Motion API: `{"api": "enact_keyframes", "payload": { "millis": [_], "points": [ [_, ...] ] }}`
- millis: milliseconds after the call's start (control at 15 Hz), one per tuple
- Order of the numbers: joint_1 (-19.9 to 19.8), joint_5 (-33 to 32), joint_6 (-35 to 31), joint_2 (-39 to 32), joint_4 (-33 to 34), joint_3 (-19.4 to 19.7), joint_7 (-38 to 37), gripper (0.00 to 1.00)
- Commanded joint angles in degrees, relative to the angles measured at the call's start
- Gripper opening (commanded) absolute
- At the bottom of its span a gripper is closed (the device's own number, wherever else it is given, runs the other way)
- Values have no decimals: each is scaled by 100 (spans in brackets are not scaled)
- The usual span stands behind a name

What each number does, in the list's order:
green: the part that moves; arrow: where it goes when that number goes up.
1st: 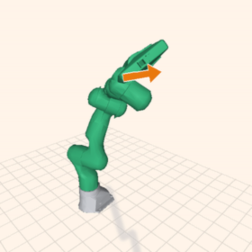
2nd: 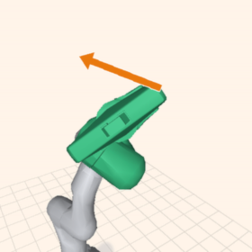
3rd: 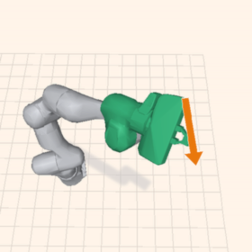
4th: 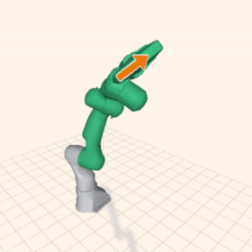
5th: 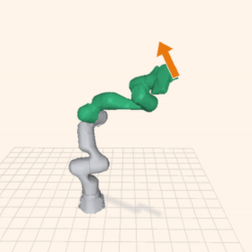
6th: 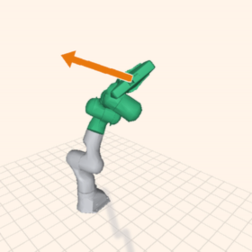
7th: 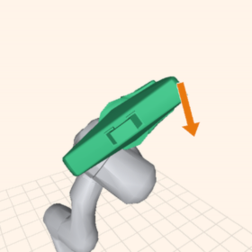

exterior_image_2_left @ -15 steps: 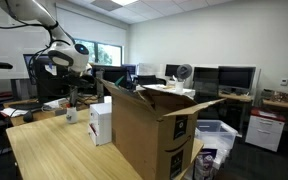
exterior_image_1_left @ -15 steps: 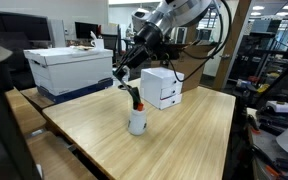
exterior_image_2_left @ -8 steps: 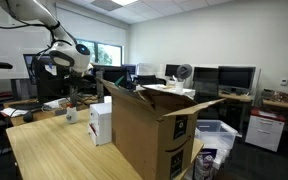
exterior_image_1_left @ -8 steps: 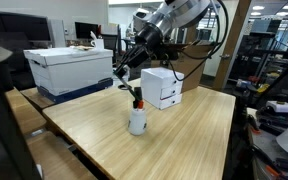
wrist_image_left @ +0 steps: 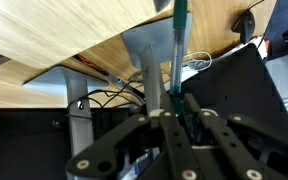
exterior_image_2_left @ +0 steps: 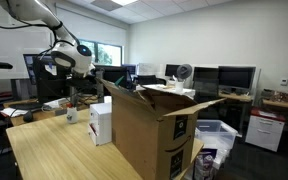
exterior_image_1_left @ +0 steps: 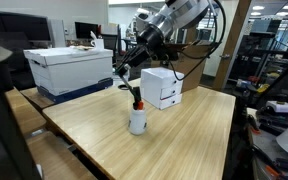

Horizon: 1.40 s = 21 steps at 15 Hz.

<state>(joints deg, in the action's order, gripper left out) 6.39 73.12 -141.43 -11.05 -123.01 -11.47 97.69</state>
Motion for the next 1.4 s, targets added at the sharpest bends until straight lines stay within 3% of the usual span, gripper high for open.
{"api": "enact_keyframes", "payload": {
  "millis": [0, 1333],
  "points": [
    [20, 366, 55, 137, -184, 65, 411, 6],
    [195, 631, 155, 73, -574, 55, 585, 6]
  ]
}}
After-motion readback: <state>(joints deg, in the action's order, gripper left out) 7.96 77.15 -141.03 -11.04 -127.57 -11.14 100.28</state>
